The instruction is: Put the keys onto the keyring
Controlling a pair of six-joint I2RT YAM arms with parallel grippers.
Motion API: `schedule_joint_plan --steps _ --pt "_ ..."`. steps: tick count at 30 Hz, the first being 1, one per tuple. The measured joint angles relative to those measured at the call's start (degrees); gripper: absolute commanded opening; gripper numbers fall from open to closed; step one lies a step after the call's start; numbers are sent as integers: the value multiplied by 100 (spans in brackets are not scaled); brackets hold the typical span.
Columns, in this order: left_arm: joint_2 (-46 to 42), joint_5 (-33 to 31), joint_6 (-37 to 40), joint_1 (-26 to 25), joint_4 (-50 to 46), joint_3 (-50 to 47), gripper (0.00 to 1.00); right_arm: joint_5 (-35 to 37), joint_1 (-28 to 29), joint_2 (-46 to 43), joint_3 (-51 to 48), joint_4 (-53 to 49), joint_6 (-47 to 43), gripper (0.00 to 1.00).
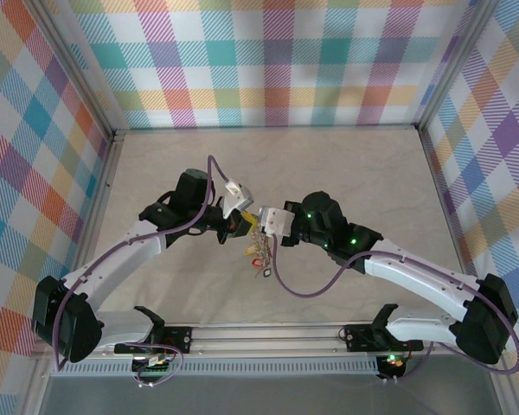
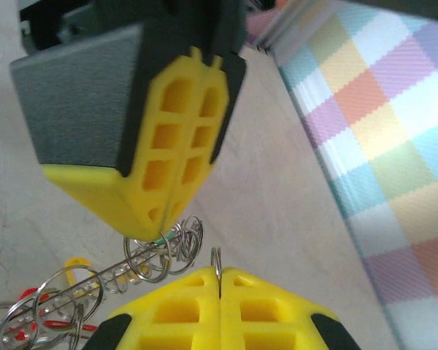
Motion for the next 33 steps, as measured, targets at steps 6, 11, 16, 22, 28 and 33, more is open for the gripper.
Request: schedule_joint_plan --steps 6,11,16,22,28,33 --pt "90 273 -195 0 -267 317 0 -216 0 0 2 275 -1091 0" --pt "136 350 -280 13 -520 466 0 -398 -2 -2 2 278 -1790 0" --pt "138 343 -328 76 -704 474 0 -439 -2 -61 2 96 -2227 0" --pt "138 326 -393 170 -802 474 0 -492 -2 -275 127 -496 -2566 0" --pt "173 330 -431 240 -835 507 0 -597 -2 -313 448 -1082 -2839 0" --pt "260 374 -474 275 -953 595 0 -560 -2 -177 629 -1244 -3053 0"
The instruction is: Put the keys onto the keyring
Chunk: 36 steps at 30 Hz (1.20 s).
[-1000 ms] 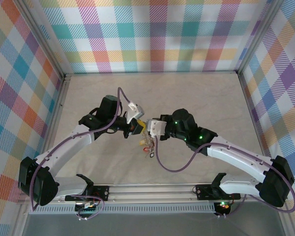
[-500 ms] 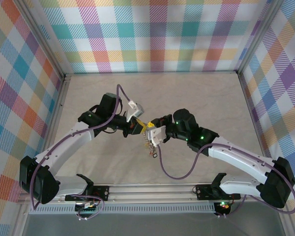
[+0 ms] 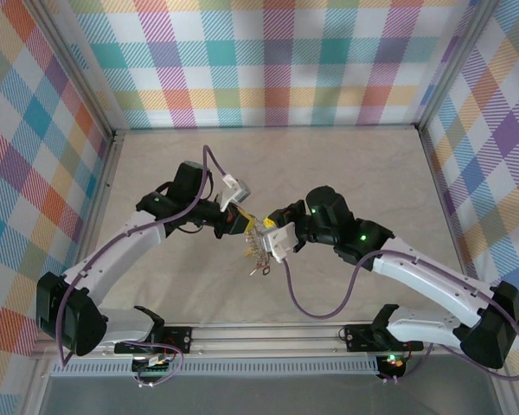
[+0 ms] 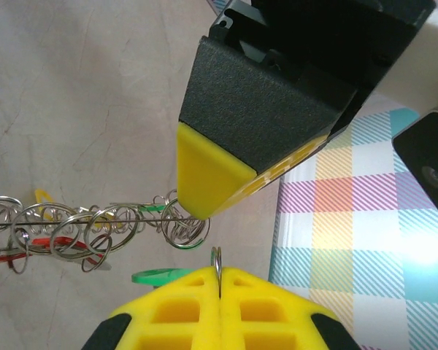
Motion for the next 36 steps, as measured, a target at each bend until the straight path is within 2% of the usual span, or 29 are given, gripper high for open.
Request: schedule_joint_plan --steps 9,36 --pt "136 195 -129 50 -133 160 0 114 0 417 289 -210 -273 0" --pt "328 297 -319 76 -155 240 0 269 59 713 577 -494 -437 0"
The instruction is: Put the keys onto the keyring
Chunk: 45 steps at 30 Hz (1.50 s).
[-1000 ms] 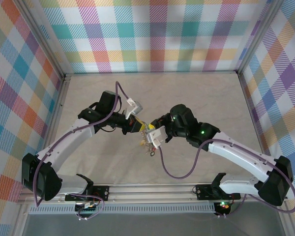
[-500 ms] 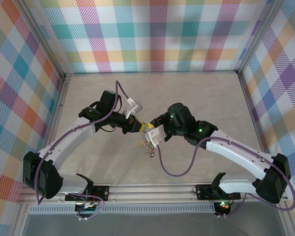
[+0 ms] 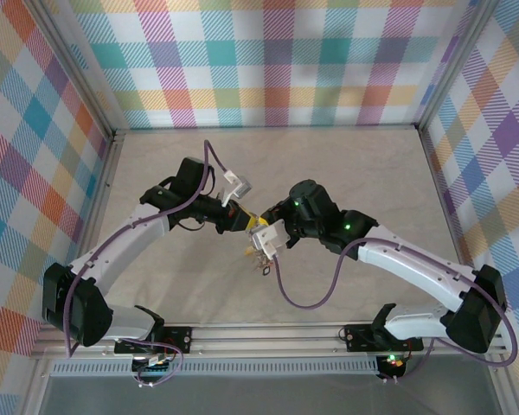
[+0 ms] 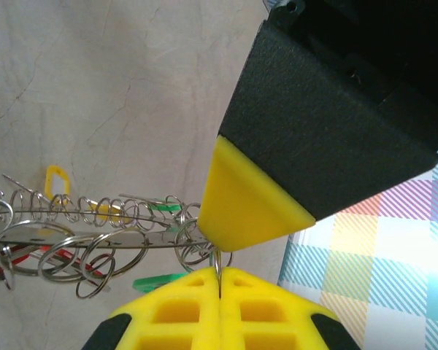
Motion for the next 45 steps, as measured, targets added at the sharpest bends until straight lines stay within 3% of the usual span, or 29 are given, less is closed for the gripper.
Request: schedule_joint_plan --steps 45 --pt "72 107 -68 70 -2 101 0 330 28 76 153 9 197 0"
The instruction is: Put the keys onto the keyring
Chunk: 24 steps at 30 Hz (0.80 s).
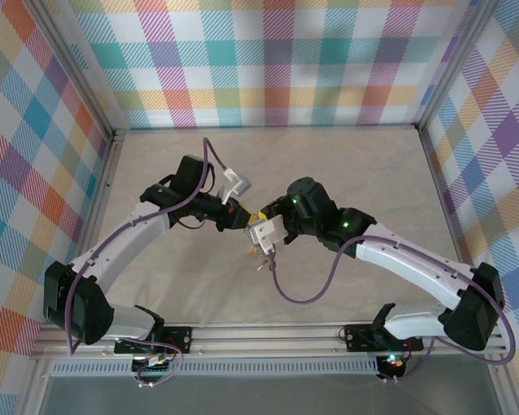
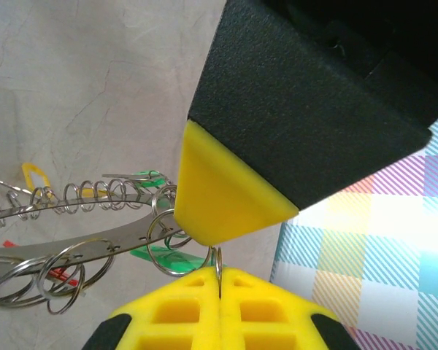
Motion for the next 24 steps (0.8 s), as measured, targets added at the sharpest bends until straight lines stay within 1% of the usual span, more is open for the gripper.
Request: schedule_joint_plan --steps 24 --pt "0 42 -129 42 4 0 0 -68 0 -79 -7 -133 2 0"
